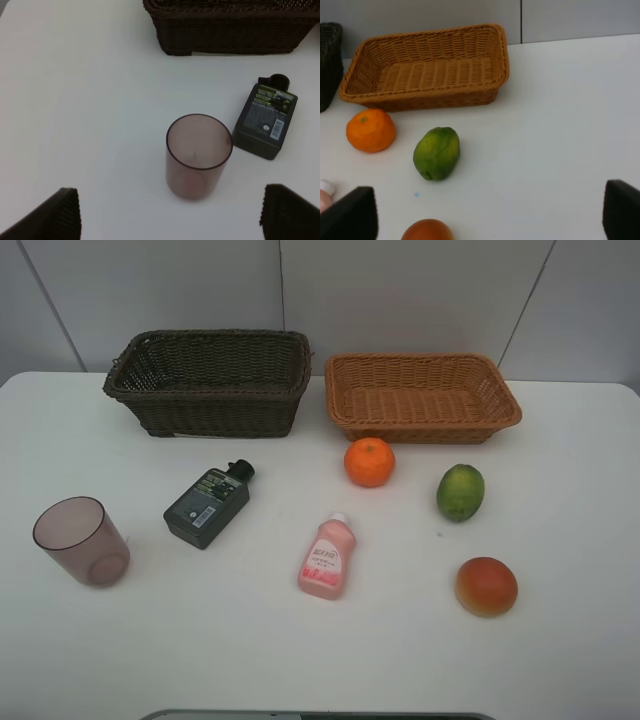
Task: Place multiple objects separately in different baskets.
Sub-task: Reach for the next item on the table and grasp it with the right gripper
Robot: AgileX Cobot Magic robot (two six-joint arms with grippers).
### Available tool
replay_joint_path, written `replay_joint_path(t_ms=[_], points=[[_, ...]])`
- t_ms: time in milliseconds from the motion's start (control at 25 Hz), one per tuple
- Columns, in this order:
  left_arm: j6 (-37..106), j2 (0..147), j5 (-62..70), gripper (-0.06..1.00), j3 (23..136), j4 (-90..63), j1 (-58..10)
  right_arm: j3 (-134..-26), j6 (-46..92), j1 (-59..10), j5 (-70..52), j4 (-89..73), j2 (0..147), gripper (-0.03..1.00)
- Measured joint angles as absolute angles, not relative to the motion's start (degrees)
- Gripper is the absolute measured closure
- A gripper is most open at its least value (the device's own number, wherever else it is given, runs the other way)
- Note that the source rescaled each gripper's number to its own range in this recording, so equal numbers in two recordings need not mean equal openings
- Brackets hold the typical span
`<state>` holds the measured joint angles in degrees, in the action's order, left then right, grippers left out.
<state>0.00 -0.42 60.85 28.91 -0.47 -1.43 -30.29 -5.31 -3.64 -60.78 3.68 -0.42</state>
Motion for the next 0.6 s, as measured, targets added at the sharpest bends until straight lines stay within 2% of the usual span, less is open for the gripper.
replay_joint_path(t_ms=[600], points=[[0.0,-0.4,60.9,0.01,28.9,-0.5,-1.4,-30.3,-5.3,-3.6,-60.8,3.7,-0.4,-0.03]])
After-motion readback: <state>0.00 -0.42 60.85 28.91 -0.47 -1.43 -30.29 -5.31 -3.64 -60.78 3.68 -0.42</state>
